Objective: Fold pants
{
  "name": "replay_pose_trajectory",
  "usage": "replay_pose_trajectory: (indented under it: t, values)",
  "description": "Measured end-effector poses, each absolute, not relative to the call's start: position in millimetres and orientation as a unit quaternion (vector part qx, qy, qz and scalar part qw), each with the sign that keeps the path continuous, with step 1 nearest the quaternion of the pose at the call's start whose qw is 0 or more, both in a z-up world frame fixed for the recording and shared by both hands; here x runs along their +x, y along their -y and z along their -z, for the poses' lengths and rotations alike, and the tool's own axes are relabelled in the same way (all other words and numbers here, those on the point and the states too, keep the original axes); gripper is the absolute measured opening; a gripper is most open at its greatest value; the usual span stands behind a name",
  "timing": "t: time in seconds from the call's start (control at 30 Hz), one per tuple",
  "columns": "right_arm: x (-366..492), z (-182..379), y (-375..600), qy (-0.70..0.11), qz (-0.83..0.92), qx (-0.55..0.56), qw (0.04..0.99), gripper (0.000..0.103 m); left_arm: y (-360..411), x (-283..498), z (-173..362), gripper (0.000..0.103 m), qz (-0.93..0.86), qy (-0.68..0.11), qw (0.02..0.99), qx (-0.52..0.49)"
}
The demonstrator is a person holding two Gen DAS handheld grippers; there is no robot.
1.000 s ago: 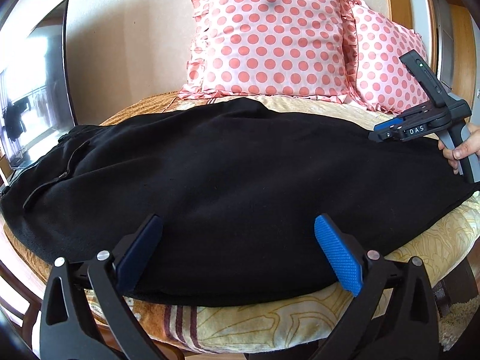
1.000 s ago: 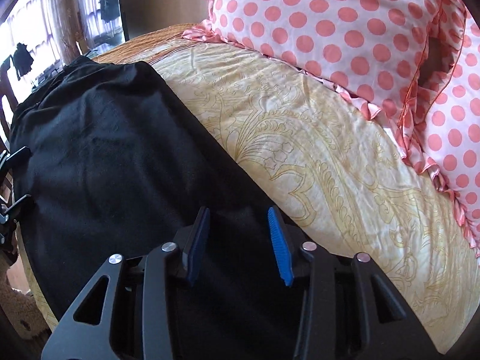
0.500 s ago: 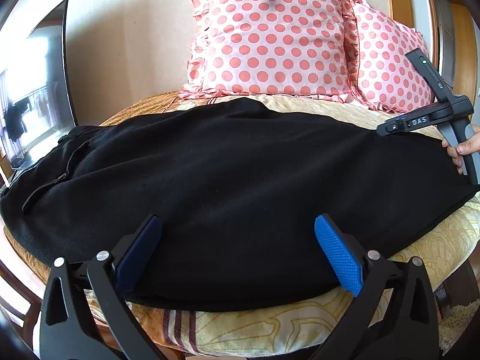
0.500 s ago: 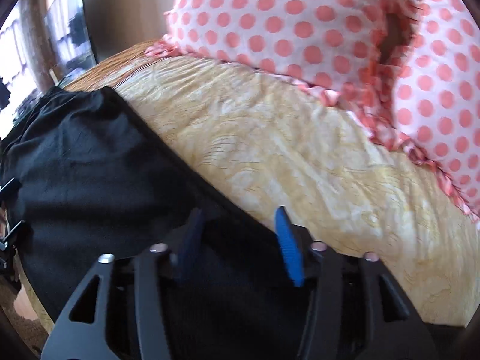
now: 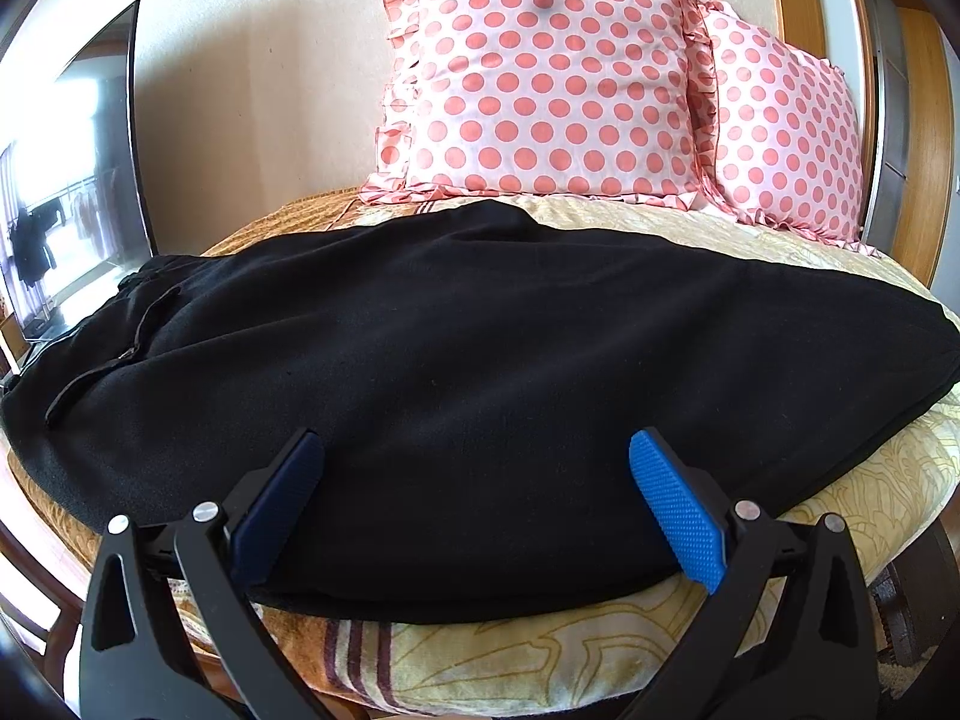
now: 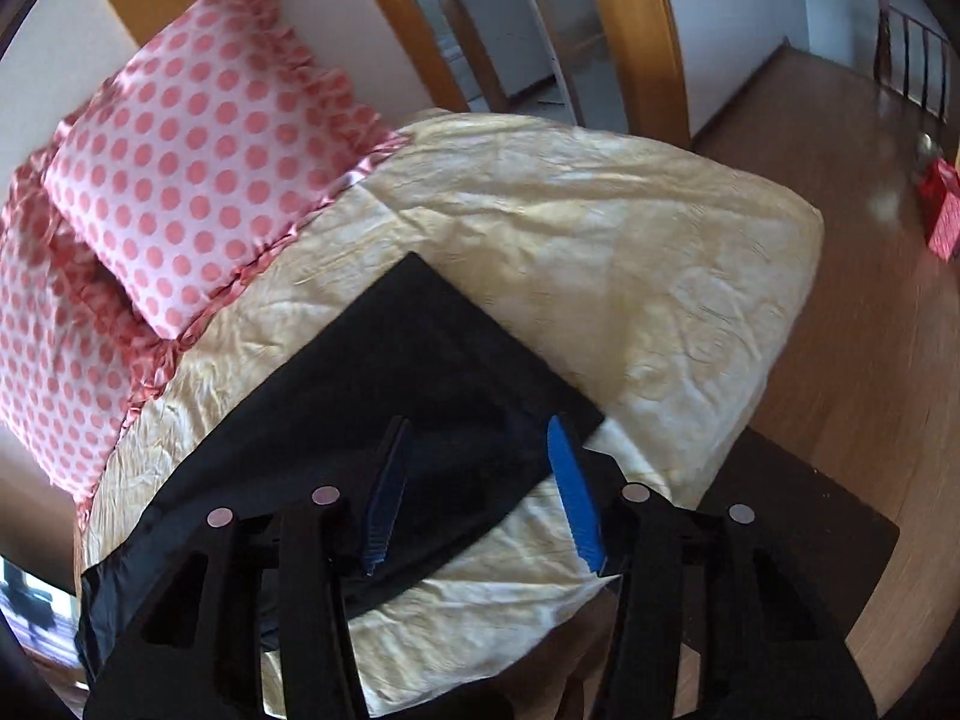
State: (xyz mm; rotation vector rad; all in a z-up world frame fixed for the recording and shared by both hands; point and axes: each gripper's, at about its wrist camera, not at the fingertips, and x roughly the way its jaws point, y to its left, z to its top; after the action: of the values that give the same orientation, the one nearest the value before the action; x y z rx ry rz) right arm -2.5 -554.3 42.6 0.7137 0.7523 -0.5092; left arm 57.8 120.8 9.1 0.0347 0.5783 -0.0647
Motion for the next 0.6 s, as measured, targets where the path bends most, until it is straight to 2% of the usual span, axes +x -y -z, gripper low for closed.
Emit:
replay_pose_trajectory:
  t: [0.17,0.6]
  values:
    - [-11,-22,561,-0.363,0.231,0.386,0.816,0.050,-122,58,-9,0.101,0.031,-0.291,0.956,0.015]
    - [7,-16,568,-0.372,0.241,0.393,0.806,0.051,-122,59,-10,0.101,0.031,-0.291,0.956,0.014]
